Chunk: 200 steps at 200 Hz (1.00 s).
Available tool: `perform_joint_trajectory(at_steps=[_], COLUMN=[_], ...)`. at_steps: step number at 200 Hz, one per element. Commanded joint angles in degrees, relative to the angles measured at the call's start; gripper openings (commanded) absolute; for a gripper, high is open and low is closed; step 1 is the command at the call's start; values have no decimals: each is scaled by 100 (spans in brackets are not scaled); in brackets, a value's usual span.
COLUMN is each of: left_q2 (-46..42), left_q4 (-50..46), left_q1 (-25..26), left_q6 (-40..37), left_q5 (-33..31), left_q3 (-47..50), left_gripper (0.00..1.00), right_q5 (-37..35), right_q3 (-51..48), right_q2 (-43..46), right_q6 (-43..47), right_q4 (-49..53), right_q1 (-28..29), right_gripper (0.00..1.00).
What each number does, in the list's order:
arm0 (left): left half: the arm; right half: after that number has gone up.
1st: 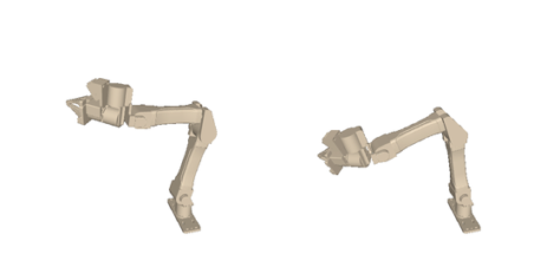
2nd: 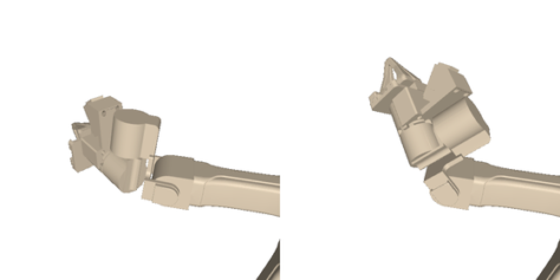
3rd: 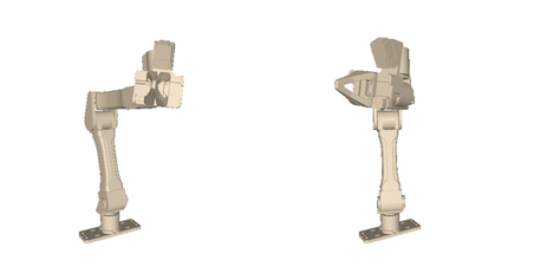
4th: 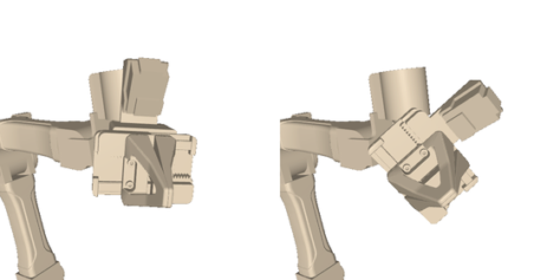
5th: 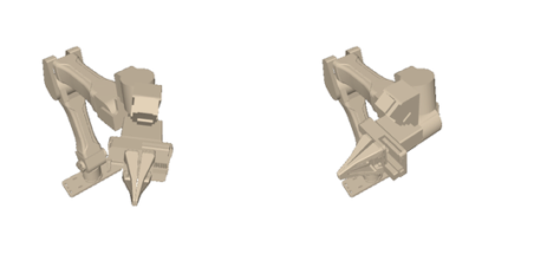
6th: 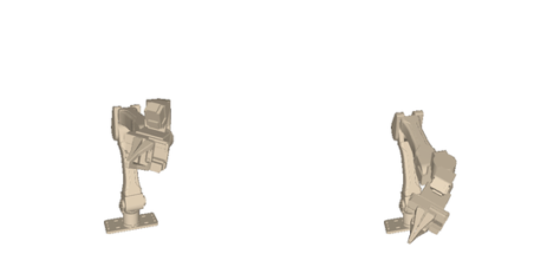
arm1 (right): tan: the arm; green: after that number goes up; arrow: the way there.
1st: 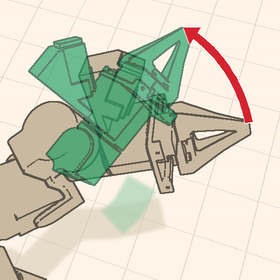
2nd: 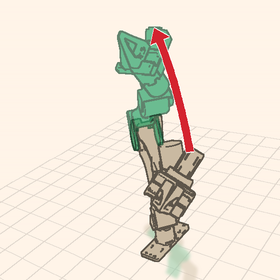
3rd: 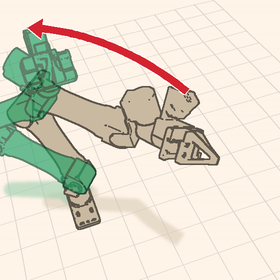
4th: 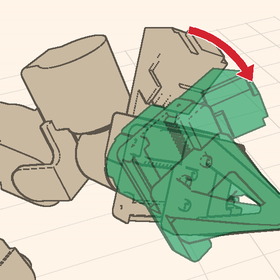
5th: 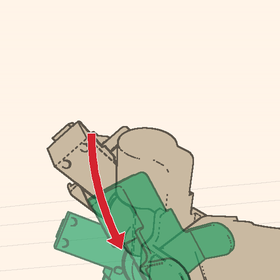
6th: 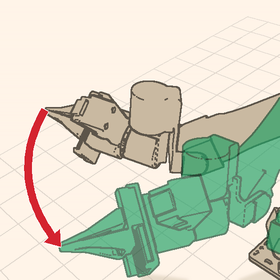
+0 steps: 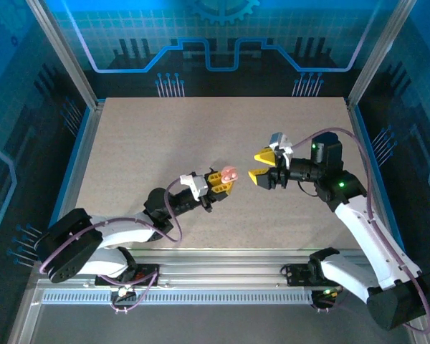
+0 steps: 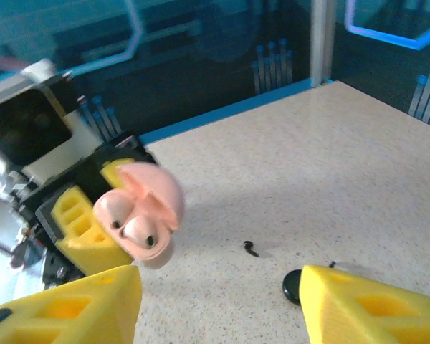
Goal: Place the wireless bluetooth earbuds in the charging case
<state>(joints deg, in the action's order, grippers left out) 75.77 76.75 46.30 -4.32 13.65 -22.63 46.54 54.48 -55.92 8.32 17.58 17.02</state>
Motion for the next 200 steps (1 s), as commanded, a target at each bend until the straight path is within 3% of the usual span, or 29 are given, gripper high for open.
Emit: perform_joint_trajectory(at_steps=[1, 16, 56, 122, 200], left_q2=[-230, -294, -312, -378, -457], left_q4=[34, -47, -39, -11, -103], left_q1=[-24, -25, -25, -17, -25], left_q6=[77, 21, -10, -25, -164], left_q5=[301, 343, 453, 454, 297], left_q3=[118, 128, 101, 140, 176], left_gripper=[20, 20, 20, 19, 19], right_q5=[843, 996, 1064, 775, 683], right_q3=[103, 304, 951, 1574, 1548], right_q2=[84, -52, -806, -1478, -828], right_q6=[1291, 1982, 2791, 3521, 3644], right_q4=[483, 978, 1845, 2514, 2717], right_q1=[-49, 2, 304, 979, 953], right_gripper=[65, 67, 67, 66, 54])
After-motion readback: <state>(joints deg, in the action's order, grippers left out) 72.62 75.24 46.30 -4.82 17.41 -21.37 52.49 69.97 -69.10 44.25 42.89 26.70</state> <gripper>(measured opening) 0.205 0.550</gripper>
